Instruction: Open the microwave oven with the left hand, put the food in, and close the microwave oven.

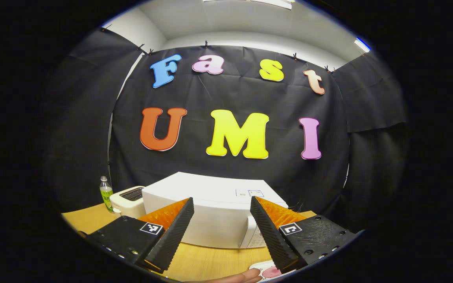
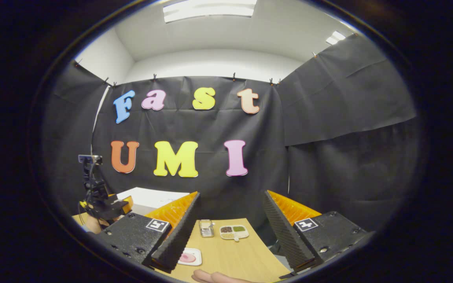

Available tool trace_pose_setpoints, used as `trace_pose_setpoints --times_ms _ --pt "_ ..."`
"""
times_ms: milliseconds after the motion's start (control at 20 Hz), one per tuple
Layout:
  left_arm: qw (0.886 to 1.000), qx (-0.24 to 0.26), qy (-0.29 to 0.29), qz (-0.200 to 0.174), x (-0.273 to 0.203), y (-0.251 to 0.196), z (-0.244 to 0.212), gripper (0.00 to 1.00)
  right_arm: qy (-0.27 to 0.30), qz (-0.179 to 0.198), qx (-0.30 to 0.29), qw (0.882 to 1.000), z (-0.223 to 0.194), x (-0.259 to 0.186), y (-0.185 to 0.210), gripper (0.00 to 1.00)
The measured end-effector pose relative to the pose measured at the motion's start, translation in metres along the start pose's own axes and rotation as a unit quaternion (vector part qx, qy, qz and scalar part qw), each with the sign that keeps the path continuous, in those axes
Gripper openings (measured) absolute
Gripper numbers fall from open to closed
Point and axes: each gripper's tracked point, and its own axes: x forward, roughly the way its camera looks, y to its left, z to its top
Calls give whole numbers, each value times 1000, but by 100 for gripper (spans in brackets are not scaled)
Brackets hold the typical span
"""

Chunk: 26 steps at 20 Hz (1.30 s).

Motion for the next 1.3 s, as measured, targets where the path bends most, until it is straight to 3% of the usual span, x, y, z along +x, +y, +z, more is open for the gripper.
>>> trace_pose_setpoints --times_ms 300,350,400,450,550,600,650,900,950,1000,1050,1150,1200,1250,1300 --pt "999 27 37 -17 44 -38 -82 92 -18 4 -1 1000 1 0 -11 92" --pt "999 26 37 -21 49 -43 -89 92 -24 3 -2 1000 2 0 -15 100" --pt "999 24 38 -26 54 -48 -96 92 -25 4 -1 1000 2 0 -16 92" --pt "999 21 40 -29 60 -52 -103 92 -26 9 1 1000 -1 -1 -17 100" --pt "998 15 52 -31 70 -57 -118 91 -29 13 5 999 -3 -3 -23 100" --pt "998 15 56 -29 74 -57 -125 92 -31 10 5 999 -4 -3 -27 92" --pt "998 15 62 -31 77 -59 -132 92 -35 5 4 999 -6 -2 -33 100" --pt "996 -5 76 -39 94 -63 -157 89 -27 0 3 1000 -22 2 -44 100" --pt "996 3 78 -48 98 -66 -160 71 -22 1 2 1000 -27 5 -46 100" --pt "996 17 75 -45 101 -64 -161 80 -18 1 -2 1000 -31 6 -47 100" --pt "997 27 70 -34 104 -57 -160 41 -14 4 -5 1000 -35 8 -46 100" --pt "996 20 78 -34 107 -56 -165 31 -4 12 -10 1000 -43 11 -41 100" --pt "996 17 77 -33 107 -56 -163 31 1 16 -13 1000 -47 12 -39 100" --pt "996 20 77 -33 107 -57 -161 19 7 20 -15 1000 -51 14 -36 100" --pt "996 24 79 -35 104 -57 -161 31 13 22 -17 1000 -54 14 -34 100"
